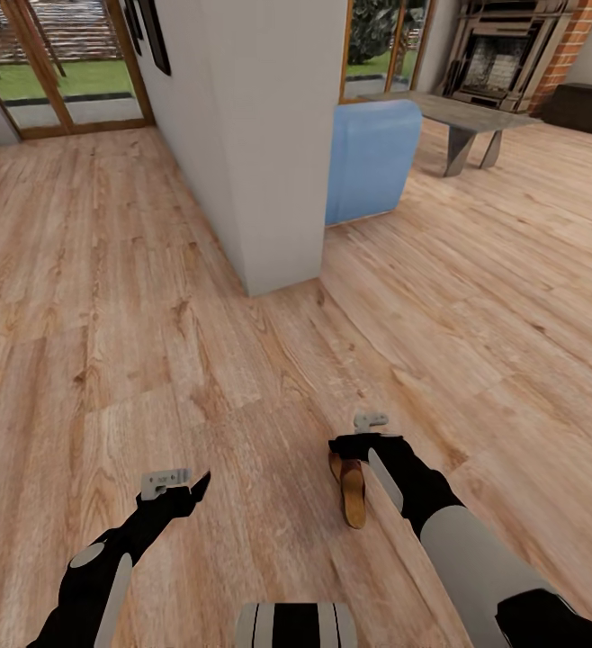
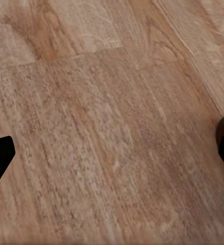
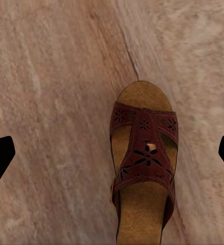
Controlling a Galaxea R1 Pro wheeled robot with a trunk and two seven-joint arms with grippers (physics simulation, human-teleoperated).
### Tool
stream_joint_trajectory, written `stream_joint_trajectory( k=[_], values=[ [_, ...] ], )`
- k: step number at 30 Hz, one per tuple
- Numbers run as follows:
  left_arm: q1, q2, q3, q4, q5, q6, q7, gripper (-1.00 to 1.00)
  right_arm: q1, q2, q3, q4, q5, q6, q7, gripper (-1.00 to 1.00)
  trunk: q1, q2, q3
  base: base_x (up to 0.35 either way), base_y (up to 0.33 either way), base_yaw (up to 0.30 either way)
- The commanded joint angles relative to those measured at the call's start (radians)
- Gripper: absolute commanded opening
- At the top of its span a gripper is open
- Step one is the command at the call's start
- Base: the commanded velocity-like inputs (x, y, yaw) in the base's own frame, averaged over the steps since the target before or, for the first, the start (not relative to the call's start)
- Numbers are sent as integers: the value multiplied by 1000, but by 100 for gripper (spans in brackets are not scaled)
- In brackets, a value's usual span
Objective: Pick up the two gym shoes and the two sandals from the corridor floor and place them onto the hallstand (shoe rack) in the corridor, making sure they are on the rack and not on the floor. Arrange them so the two gym shoes are next to each other and the two sandals are next to each other.
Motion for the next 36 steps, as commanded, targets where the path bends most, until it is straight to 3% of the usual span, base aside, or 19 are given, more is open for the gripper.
stream_joint_trajectory(
  k=[1,18,30,36],
  values=[
    [0,0,0,0,0,0,0,100,0,0,0,0,0,0,0,100,0,0,-4,0,0,0],
    [0,0,0,0,0,0,0,100,0,0,-1,1,0,0,-2,100,8,-4,-70,0,0,-2],
    [0,0,0,0,0,0,0,100,0,0,-1,2,0,0,0,100,13,-7,-116,0,0,-180],
    [0,0,0,0,0,0,0,100,0,0,-1,2,0,0,-1,100,13,-7,-116,0,0,-47]
  ],
)
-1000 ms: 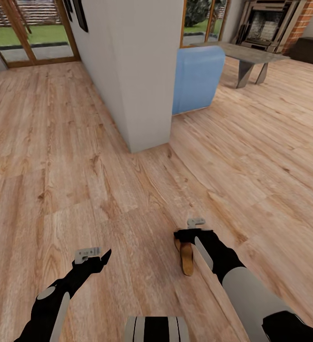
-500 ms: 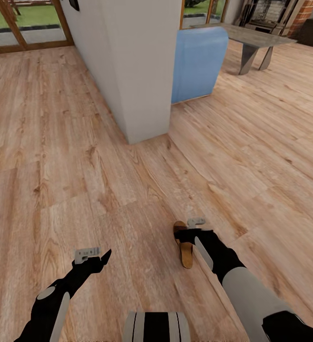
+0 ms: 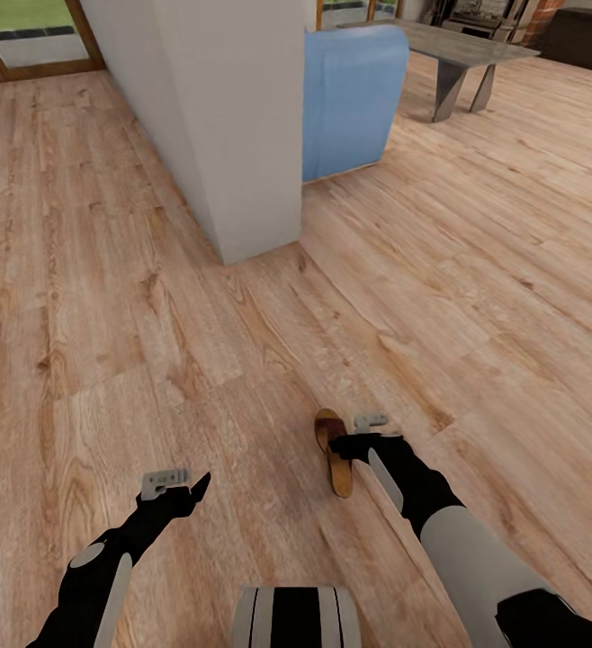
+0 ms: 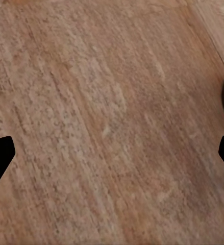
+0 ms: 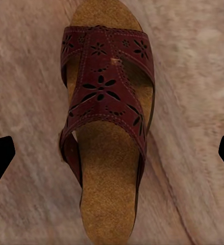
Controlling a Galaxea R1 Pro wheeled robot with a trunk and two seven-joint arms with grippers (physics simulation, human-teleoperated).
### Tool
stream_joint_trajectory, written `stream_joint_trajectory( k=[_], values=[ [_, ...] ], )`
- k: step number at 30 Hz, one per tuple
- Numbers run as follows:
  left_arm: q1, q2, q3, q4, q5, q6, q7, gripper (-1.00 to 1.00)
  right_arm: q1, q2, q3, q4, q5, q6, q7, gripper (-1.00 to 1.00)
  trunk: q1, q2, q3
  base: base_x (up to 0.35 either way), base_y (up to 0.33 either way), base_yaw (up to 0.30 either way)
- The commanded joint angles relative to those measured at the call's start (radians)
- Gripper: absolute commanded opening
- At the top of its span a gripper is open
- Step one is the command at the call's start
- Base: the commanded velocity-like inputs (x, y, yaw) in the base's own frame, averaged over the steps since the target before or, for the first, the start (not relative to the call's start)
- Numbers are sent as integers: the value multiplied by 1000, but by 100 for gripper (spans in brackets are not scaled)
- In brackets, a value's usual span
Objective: Pick up the two gym shoes and the two sandals from the corridor floor and place them onto the hallstand (shoe rack) in the corridor, making sure they are on the rack and not on the floor. Arrange them so the two gym shoes are next to each other and the two sandals are next to each other.
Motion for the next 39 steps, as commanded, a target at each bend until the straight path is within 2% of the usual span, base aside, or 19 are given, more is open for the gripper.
stream_joint_trajectory(
  k=[1,7,19,33,39],
  values=[
    [0,0,0,0,0,0,0,100,0,0,0,0,0,0,0,100,0,0,0,0,0,-6],
    [0,0,0,0,0,0,0,100,0,0,0,0,0,0,-1,100,0,0,0,0,0,-2],
    [0,0,0,0,0,0,0,100,0,0,1,0,1,0,0,100,5,-3,-46,0,0,0],
    [0,0,0,0,0,0,0,100,0,0,2,2,4,-1,0,100,5,-3,-46,0,0,0],
    [0,0,0,0,0,0,0,100,0,0,2,3,7,-2,0,100,8,-4,-70,0,0,0]
  ],
)
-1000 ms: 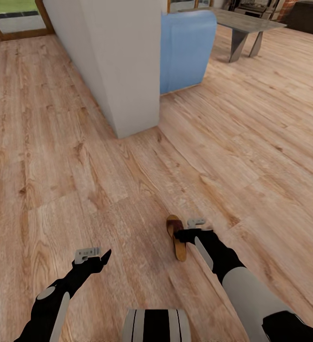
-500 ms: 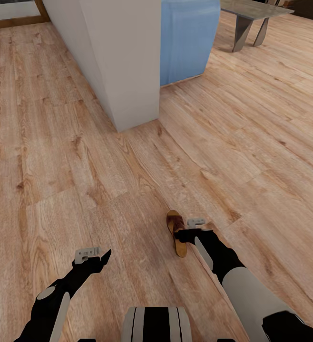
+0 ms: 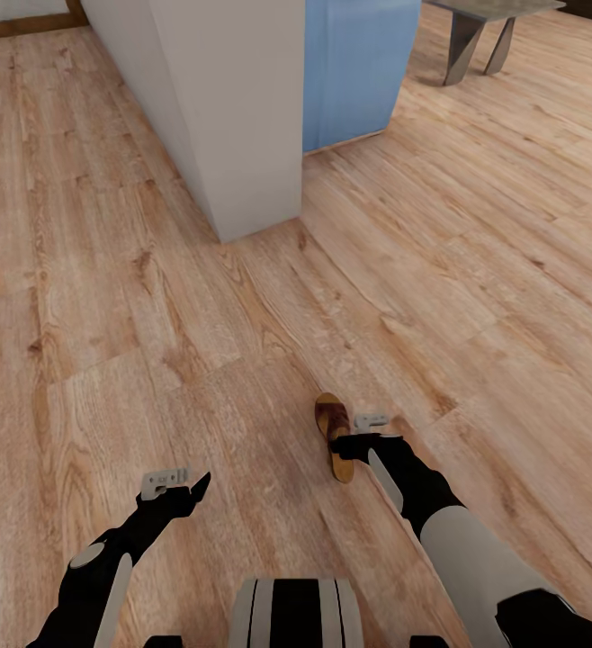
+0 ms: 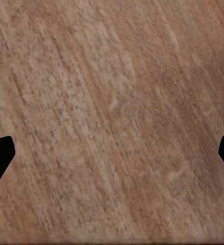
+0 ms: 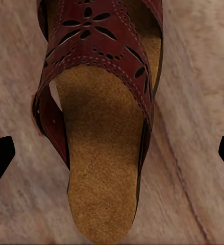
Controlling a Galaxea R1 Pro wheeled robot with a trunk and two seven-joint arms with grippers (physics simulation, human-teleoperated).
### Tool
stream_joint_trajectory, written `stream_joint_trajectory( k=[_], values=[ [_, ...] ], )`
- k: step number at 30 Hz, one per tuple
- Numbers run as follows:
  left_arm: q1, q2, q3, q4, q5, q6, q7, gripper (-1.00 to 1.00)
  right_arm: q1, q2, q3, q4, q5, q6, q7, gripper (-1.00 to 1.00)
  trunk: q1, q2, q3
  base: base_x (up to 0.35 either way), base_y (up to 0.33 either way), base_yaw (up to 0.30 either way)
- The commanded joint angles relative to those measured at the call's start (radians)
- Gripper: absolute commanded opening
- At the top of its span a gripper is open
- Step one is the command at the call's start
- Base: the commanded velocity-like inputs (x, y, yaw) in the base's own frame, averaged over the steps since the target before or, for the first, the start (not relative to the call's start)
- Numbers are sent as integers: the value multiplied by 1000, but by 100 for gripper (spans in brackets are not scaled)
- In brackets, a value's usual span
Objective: Pick up the two gym shoes and the two sandals from the corridor floor and place them onto the hallstand (shoe rack) in the corridor, making sure they are on the rack and not on the floor. Arrange them so the two gym shoes are next to each other and the two sandals are next to each other.
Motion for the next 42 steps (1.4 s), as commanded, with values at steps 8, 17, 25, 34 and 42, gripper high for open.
stream_joint_trajectory(
  k=[8,17,25,34,42],
  values=[
    [0,0,-1,0,0,0,0,100,0,0,0,2,1,0,0,100,4,-2,-31,0,0,0],
    [0,0,-1,0,0,0,0,100,0,0,1,44,2,0,0,100,4,-2,-31,0,0,0],
    [0,0,-1,0,0,0,0,100,0,0,0,52,2,0,0,100,4,-2,-35,0,0,0],
    [0,0,0,0,0,0,0,100,0,0,0,54,0,0,0,100,6,-3,-50,0,0,0],
    [0,0,0,-1,0,0,-1,100,0,0,0,53,-4,0,0,100,6,-3,-52,0,0,42]
  ],
)
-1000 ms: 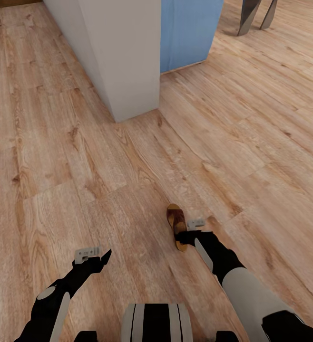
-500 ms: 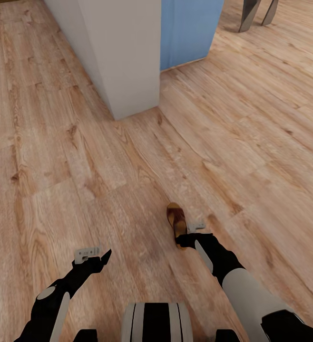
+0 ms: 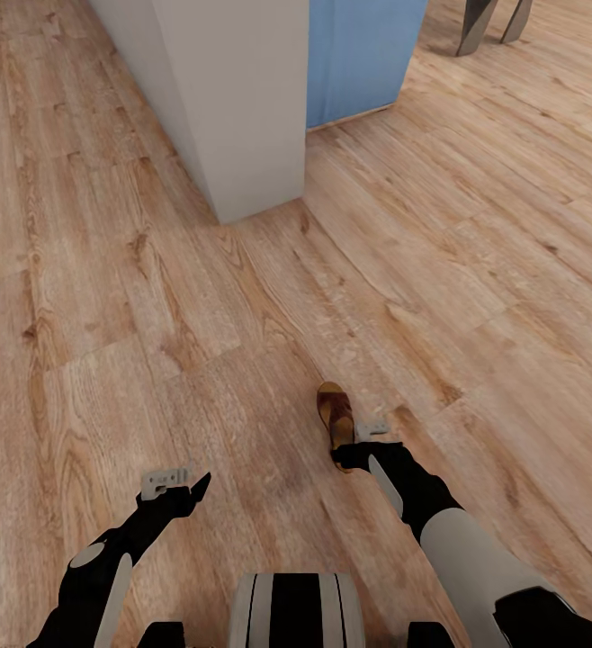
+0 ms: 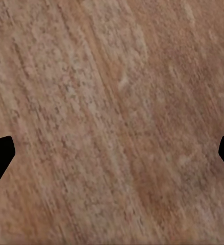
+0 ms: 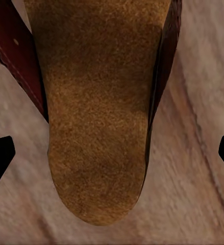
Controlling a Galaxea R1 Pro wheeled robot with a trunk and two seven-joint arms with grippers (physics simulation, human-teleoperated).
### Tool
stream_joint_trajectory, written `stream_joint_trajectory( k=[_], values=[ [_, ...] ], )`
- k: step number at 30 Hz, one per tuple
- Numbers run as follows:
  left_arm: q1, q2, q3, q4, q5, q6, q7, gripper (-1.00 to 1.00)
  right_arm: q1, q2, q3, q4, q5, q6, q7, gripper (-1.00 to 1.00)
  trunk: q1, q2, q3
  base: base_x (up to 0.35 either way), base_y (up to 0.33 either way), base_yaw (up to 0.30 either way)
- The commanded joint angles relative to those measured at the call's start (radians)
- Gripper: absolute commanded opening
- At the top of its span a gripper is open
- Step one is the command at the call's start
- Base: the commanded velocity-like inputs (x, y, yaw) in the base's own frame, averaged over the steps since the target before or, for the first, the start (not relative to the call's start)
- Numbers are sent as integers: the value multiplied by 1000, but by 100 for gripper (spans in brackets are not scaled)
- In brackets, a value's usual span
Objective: Pick up the two gym shoes and the two sandals from the corridor floor and place them onto the hallstand (shoe rack) in the corridor, making sure they are on the rack and not on the floor. Arrange them so the two gym shoes are next to each other and the two sandals are next to each other.
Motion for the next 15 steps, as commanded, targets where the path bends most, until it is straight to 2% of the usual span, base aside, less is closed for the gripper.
stream_joint_trajectory(
  k=[1,7,15],
  values=[
    [0,0,0,0,0,0,0,100,0,0,0,0,0,0,0,100,0,0,-1,0,0,128],
    [0,0,0,0,0,0,0,100,0,0,0,0,-1,0,1,100,0,0,-4,0,0,122],
    [0,0,0,0,0,0,0,100,0,0,0,0,-1,0,1,100,0,0,-4,0,0,23]
  ],
)
